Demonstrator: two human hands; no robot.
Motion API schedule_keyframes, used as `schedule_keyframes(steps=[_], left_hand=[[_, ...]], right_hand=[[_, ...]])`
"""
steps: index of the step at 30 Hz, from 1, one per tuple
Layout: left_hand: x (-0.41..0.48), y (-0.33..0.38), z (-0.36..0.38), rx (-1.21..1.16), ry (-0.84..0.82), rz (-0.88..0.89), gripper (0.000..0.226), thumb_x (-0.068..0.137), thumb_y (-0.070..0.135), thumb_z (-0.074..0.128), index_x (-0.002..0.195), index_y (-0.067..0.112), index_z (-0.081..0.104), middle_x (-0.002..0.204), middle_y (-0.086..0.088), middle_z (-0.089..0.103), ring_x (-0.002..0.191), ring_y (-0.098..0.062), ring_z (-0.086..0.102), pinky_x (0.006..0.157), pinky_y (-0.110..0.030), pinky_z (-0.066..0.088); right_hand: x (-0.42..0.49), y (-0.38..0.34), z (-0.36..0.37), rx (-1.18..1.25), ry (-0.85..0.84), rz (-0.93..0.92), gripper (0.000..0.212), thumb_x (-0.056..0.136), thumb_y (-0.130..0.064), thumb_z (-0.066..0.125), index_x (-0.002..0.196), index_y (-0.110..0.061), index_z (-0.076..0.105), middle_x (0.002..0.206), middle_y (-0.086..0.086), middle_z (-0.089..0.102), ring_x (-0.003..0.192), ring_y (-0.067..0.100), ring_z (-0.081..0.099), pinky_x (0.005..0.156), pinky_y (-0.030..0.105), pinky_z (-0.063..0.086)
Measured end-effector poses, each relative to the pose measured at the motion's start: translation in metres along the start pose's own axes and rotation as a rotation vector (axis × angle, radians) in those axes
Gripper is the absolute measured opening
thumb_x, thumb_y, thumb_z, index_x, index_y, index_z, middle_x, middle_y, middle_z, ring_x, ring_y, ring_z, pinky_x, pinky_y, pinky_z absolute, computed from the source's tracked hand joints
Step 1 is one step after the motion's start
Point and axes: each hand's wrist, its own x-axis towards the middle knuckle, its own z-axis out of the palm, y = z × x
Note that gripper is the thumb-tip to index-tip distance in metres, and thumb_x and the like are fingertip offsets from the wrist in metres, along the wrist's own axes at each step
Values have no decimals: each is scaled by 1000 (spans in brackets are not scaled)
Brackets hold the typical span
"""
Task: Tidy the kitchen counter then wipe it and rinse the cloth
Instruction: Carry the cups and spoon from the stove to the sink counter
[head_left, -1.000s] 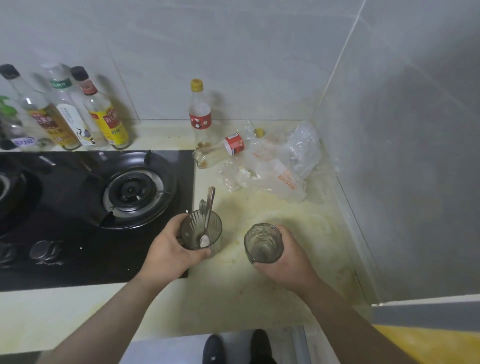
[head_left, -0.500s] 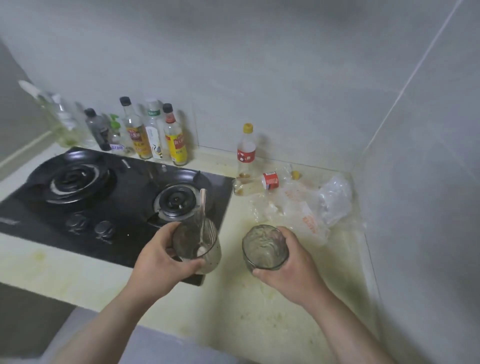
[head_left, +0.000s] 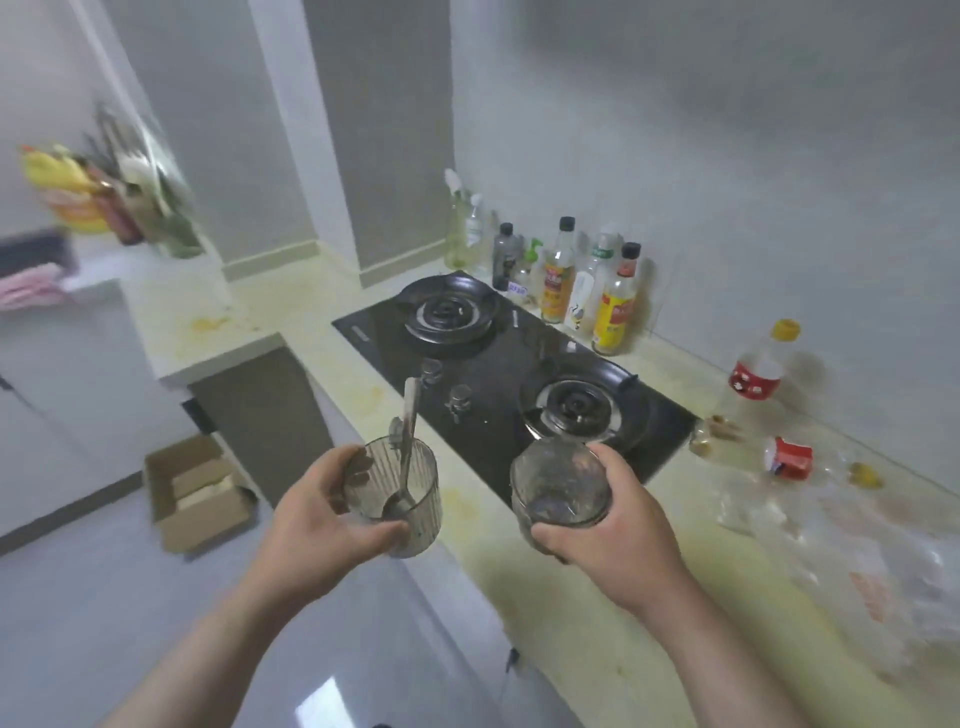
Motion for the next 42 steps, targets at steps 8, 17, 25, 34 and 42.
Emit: schedule_keyframes(steps=[8,17,25,34,42], left_hand=[[-49,-48,-104,89,236,-153,82,53,30,89,124,29,50,108,19,60,99,-4,60,84,-26,48],[-94,-107,-199,78,378,-262,81,44,41,85,118,37,52,110,14,64,94,-3,63,80,-25,48],[-115,-140,-275,39,457,-266,61,44,36,83,93,52,51,100,22,64,91,15,57,71,-11,44],[-118,-176,-338,29,499,-294,79,52,25,89,121,29,52,113,10,62,100,-1,59,81,-21,44],[-102,-197,-359,44,531,-314,76,56,17,89,123,25,53,114,10,62,103,1,57,78,-12,41]], right_hand=[[12,-66,89,4,-295,-106,67,52,-32,89,104,-47,51,101,-23,64,92,-7,60,73,12,48],[-2,-137,189,-28,-451,-222,73,51,-35,88,112,-46,49,105,-25,62,97,-6,59,77,13,49],[-21,-189,265,-27,-526,-259,79,48,-41,86,117,-45,48,110,-29,58,102,-6,57,71,7,43],[-35,-236,328,-4,-573,-318,70,57,-32,89,100,-57,39,106,-35,51,100,-10,52,64,0,42],[-13,-249,372,0,-617,-320,75,58,-32,89,109,-52,37,109,-32,51,107,2,53,64,-1,42]])
